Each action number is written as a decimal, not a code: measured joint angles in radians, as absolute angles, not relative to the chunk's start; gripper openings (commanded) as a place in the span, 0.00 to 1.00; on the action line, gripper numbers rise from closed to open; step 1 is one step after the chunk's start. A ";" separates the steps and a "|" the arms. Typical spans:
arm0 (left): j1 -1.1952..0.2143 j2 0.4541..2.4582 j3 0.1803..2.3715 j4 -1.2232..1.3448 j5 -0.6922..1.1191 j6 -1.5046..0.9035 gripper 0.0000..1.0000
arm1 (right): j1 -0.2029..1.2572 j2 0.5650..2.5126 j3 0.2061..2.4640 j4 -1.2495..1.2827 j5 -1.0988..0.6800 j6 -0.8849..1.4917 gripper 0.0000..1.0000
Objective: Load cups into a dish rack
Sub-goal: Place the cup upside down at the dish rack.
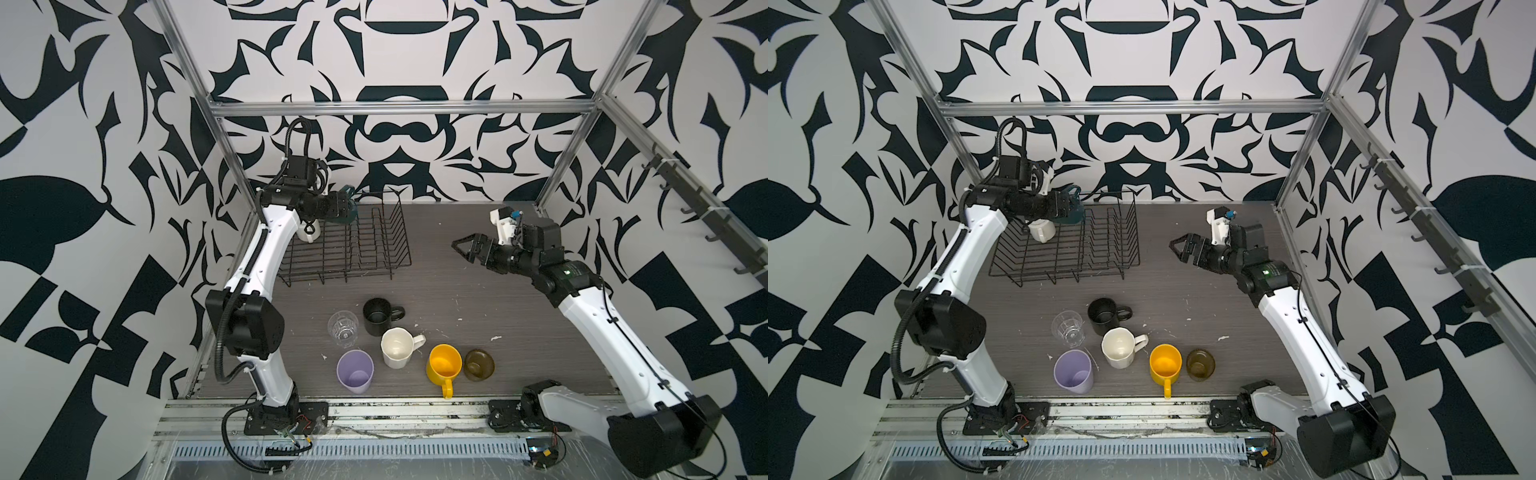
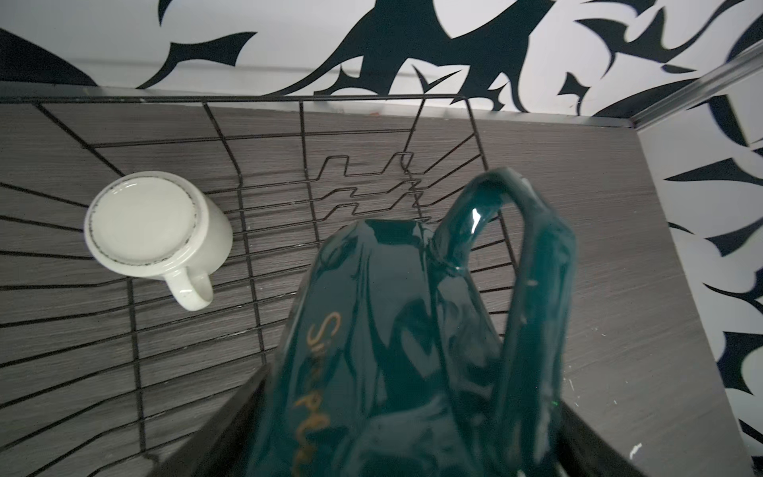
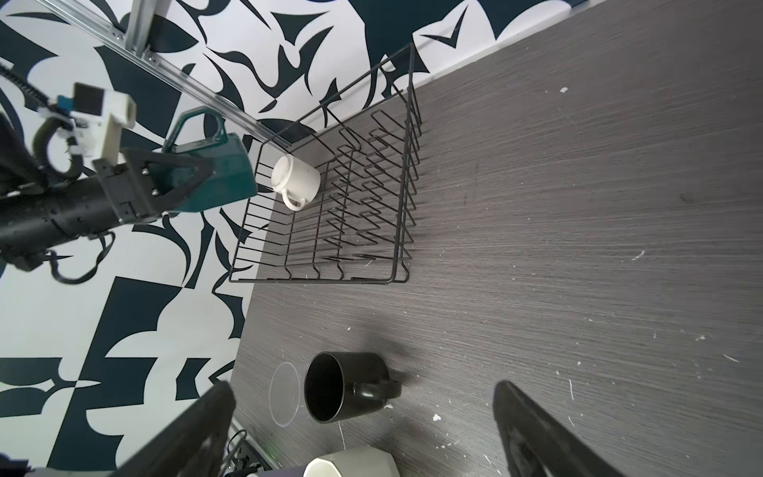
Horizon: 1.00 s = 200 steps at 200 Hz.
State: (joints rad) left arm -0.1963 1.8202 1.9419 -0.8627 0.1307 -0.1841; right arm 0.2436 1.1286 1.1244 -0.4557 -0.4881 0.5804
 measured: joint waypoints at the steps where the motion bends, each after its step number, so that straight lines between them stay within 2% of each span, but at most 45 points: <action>1: -0.196 1.823 1.945 -0.865 0.129 -0.184 0.00 | 0.244 1.128 1.124 -0.457 -0.488 0.579 1.00; 118: -0.196 2.155 2.236 -1.022 -0.055 -0.157 0.00 | 0.243 1.068 1.123 -0.541 -0.466 0.514 0.98; 200: -0.196 2.295 2.332 -1.044 -0.126 -0.141 0.00 | 0.242 1.059 1.102 -0.567 -0.466 0.504 0.98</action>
State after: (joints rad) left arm -0.1955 2.2951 2.3318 -1.0443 -0.1265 -0.1406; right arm 0.2424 1.0588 1.1019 -0.5674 -0.4660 0.5041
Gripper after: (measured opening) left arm 0.835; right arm 0.977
